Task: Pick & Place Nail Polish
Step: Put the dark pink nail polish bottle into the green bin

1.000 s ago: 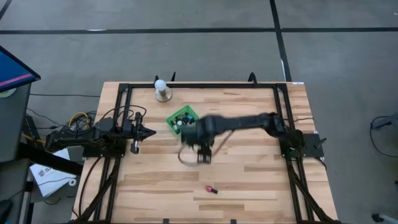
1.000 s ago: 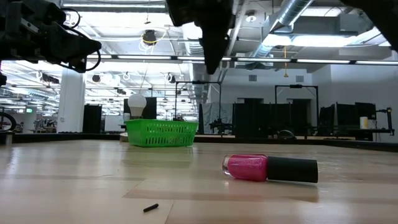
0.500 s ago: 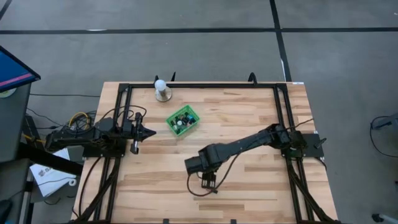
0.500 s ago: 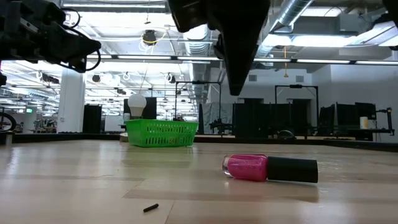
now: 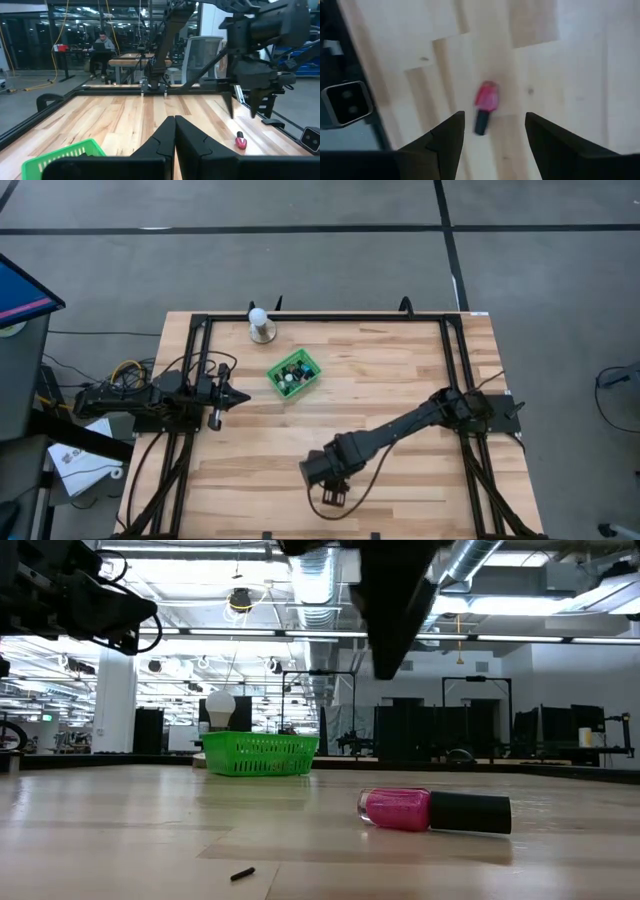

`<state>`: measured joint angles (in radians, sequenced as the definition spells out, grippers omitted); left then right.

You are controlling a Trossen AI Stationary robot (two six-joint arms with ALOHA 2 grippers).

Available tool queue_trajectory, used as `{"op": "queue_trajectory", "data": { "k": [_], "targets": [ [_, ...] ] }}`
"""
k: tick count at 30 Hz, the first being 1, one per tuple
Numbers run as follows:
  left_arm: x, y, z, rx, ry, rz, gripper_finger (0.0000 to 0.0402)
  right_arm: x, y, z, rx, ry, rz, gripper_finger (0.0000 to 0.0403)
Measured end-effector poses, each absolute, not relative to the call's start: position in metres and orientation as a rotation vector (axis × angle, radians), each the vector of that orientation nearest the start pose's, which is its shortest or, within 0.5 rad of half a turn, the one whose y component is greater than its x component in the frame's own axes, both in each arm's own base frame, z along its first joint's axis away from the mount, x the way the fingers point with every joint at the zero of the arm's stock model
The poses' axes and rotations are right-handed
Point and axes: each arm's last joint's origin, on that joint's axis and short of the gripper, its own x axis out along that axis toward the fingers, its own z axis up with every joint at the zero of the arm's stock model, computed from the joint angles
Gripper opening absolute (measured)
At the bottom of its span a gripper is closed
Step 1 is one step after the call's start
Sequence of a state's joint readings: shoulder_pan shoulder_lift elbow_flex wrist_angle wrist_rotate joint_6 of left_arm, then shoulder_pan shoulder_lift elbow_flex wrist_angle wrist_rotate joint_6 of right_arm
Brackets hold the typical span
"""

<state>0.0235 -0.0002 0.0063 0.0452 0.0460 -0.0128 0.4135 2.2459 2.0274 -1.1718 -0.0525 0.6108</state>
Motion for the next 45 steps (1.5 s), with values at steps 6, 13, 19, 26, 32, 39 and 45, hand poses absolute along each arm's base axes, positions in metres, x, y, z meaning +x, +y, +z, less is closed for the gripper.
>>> {"op": "queue_trajectory", "data": {
  "k": [6,13,19,26,32,39,45],
  "targets": [
    [0.097,0.001,0.17,-0.011,-0.052,-0.025,0.0002,0.409,0.201,0.22,0.289,1.426,-0.074,0.02],
    [0.097,0.001,0.17,-0.011,-0.051,-0.024,0.0002,0.399,0.219,0.198,0.312,1.432,-0.075,0.0208],
    [0.097,0.001,0.17,-0.011,-0.051,-0.021,0.0002,0.383,0.226,0.157,0.32,1.481,-0.121,0.0208],
    [0.097,0.001,0.17,-0.011,-0.052,-0.021,0.0002,0.379,0.222,0.136,0.381,1.45,-0.143,0.0208],
    [0.097,0.001,0.17,-0.011,-0.052,-0.021,0.0002,0.38,0.216,0.132,0.372,1.426,-0.196,0.0196],
    [0.097,0.001,0.17,-0.011,-0.052,-0.021,0.0002,0.382,0.211,0.131,0.328,1.43,-0.179,0.0149],
    [0.097,0.001,0.17,-0.011,-0.052,-0.022,0.0002,0.382,0.21,0.13,0.309,1.425,-0.197,0.0081]
  ]
}}
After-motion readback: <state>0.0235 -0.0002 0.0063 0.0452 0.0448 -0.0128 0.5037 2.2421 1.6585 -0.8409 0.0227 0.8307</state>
